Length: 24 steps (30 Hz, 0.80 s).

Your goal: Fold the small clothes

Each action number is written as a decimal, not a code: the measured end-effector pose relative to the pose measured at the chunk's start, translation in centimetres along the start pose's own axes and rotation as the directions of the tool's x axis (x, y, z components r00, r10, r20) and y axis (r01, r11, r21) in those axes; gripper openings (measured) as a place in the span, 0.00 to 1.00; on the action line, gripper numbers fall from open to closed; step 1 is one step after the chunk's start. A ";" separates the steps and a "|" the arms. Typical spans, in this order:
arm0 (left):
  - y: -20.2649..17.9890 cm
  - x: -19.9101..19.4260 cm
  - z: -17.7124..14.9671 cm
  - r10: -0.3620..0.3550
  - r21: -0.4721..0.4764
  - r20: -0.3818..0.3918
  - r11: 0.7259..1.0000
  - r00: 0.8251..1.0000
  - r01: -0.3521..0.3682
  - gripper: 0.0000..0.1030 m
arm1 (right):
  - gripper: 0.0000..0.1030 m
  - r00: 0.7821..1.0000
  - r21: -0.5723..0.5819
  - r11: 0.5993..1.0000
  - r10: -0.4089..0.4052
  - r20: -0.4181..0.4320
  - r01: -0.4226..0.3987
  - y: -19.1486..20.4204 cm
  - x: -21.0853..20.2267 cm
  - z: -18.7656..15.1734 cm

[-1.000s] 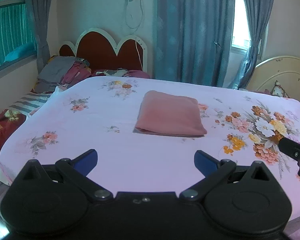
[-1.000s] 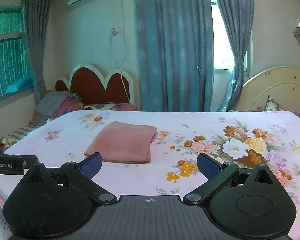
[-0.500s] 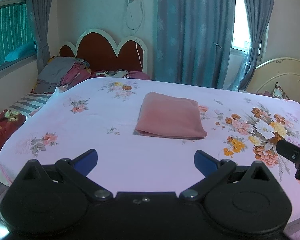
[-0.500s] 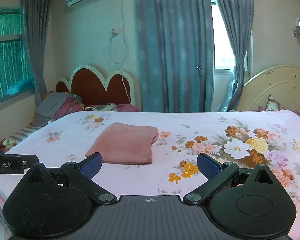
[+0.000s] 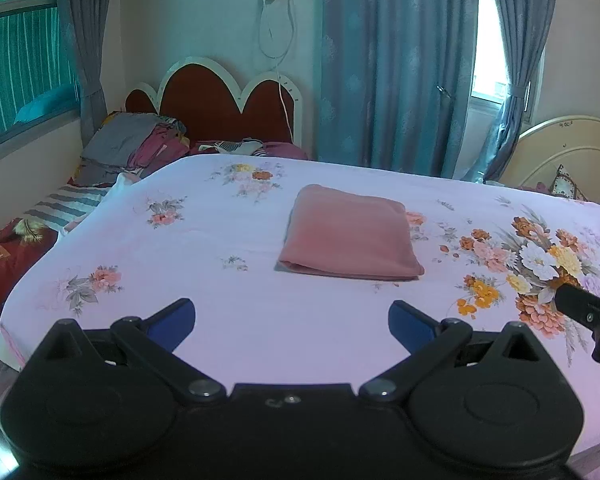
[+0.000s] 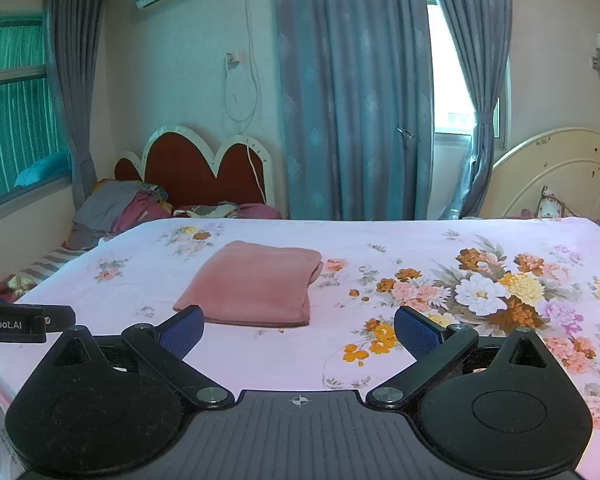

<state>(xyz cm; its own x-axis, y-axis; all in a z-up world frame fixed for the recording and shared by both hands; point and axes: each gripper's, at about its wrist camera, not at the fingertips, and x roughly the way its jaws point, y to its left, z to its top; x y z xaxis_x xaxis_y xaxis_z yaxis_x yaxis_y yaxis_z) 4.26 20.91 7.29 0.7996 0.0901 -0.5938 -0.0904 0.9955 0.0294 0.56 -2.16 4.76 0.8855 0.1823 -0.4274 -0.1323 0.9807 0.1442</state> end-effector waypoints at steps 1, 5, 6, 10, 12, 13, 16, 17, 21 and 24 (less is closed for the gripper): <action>0.0 0.0 0.0 -0.001 0.000 -0.001 1.000 1.000 0.001 1.00 | 0.97 1.000 -0.001 1.000 -0.001 0.000 0.001 0.0 0.0 0.0; 0.1 0.1 0.0 -0.002 -0.001 -0.003 1.000 1.000 0.002 1.00 | 0.97 1.000 -0.001 1.000 0.000 -0.002 0.000 0.1 0.1 0.0; 0.2 0.1 0.0 -0.004 -0.001 -0.004 1.000 1.000 0.004 1.00 | 0.97 1.000 0.000 1.000 -0.001 -0.003 0.001 0.2 0.2 0.0; 0.3 0.2 0.0 -0.007 -0.001 -0.006 1.000 1.000 0.007 1.00 | 0.97 1.000 -0.002 1.000 0.001 -0.006 -0.001 0.3 0.4 -0.1; 0.4 0.3 0.0 -0.007 -0.002 -0.005 1.000 1.000 0.007 1.00 | 0.97 1.000 -0.001 1.000 0.002 -0.009 -0.002 0.3 0.5 -0.1; 0.3 0.3 0.0 -0.007 0.000 -0.006 1.000 1.000 0.007 1.00 | 0.97 1.000 -0.001 1.000 0.002 -0.010 -0.002 0.3 0.5 -0.2; 0.4 0.5 0.1 -0.008 -0.002 -0.010 1.000 1.000 0.008 1.00 | 0.97 1.000 0.000 1.000 0.002 -0.010 -0.002 0.3 0.6 -0.2; 0.4 0.6 0.1 -0.008 -0.001 -0.011 1.000 1.000 0.008 1.00 | 0.97 1.000 0.000 1.000 0.002 -0.011 -0.002 0.3 0.6 -0.2; 0.5 0.9 0.1 -0.010 0.001 -0.013 1.000 1.000 0.010 1.00 | 0.97 1.000 -0.001 1.000 0.003 -0.018 -0.003 0.4 1.0 -0.4; 0.4 1.6 0.3 -0.013 0.005 -0.020 1.000 1.000 0.013 1.00 | 0.97 1.000 0.000 1.000 0.003 -0.025 -0.003 0.4 1.5 -0.5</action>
<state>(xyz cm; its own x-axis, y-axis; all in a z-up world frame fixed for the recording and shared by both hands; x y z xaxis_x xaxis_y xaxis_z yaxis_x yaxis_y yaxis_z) 5.64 21.51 6.57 0.7888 0.0770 -0.6098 -0.0771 0.9967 0.0261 1.64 -1.46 3.74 0.8736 0.1873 -0.4491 -0.1354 0.9801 0.1454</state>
